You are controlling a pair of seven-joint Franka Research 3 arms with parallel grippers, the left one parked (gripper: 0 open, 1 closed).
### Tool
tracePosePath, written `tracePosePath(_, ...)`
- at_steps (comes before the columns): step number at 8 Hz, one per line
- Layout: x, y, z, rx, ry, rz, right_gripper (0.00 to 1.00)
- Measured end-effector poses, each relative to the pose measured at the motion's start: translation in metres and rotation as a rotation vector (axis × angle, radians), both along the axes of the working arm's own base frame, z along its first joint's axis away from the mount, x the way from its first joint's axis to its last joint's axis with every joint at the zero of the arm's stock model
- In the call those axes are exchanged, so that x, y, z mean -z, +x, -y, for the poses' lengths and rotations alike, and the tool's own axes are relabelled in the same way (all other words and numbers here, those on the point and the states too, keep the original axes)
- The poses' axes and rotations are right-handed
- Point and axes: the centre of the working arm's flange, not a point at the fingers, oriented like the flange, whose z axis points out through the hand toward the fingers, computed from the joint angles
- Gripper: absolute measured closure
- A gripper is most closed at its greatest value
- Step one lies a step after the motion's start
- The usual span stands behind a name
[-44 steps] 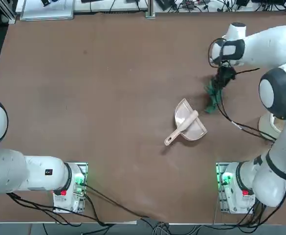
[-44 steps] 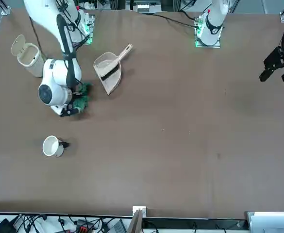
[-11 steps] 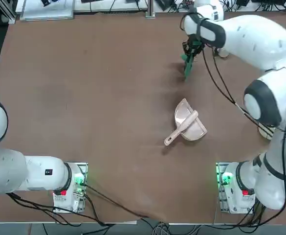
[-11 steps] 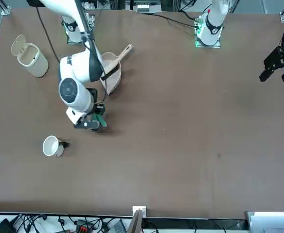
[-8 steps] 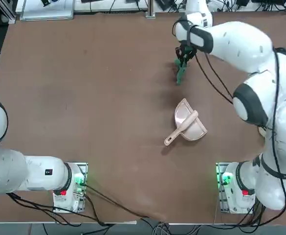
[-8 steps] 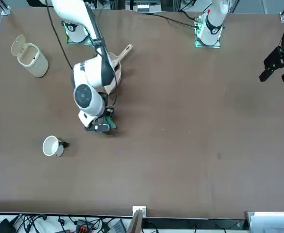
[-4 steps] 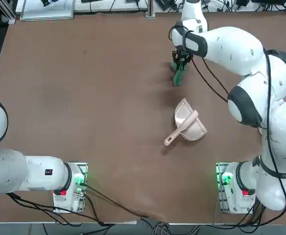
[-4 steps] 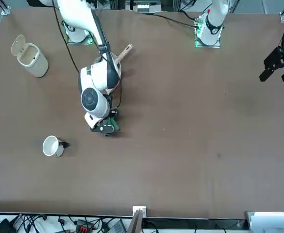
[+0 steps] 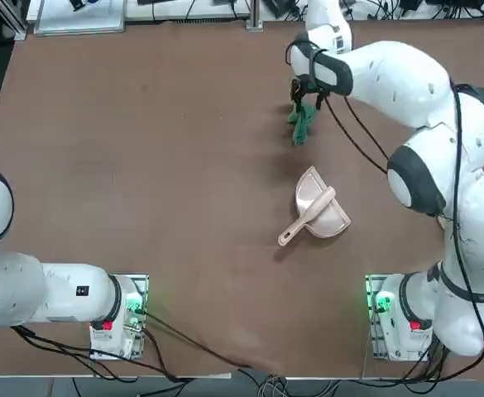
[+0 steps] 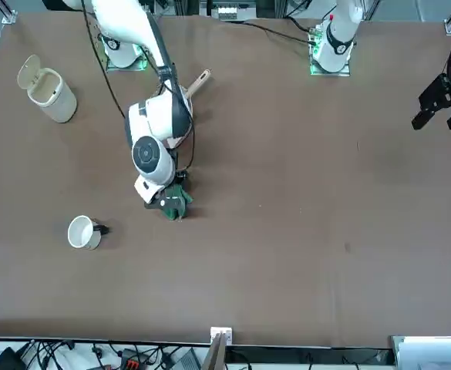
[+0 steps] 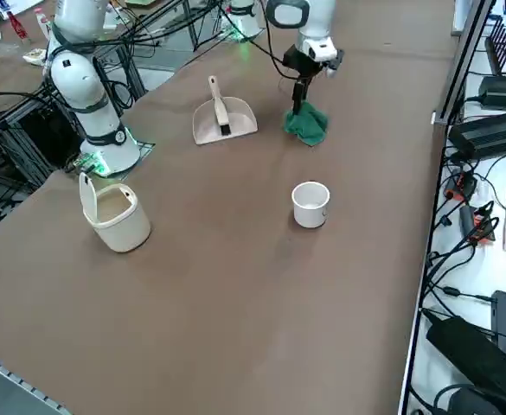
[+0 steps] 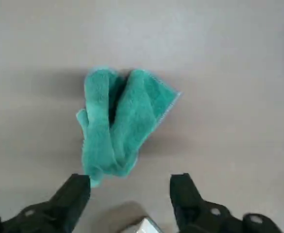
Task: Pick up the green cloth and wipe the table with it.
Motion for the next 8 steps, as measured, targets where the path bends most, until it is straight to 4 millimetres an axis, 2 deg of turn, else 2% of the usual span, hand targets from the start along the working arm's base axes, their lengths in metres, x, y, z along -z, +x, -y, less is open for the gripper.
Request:
tracePosePath(3, -0.096, 0.012, 0.044, 0.038, 0.054, 0.072, 0.00)
tracePosePath(4, -0.123, 0.014, 0.066, 0.037, 0.070, 0.084, 0.00)
tracePosePath(6, -0.175, 0.016, 0.124, 0.027, 0.086, 0.106, 0.00)
tracePosePath(8, -0.225, 0.010, 0.176, 0.054, 0.087, 0.123, 0.00)
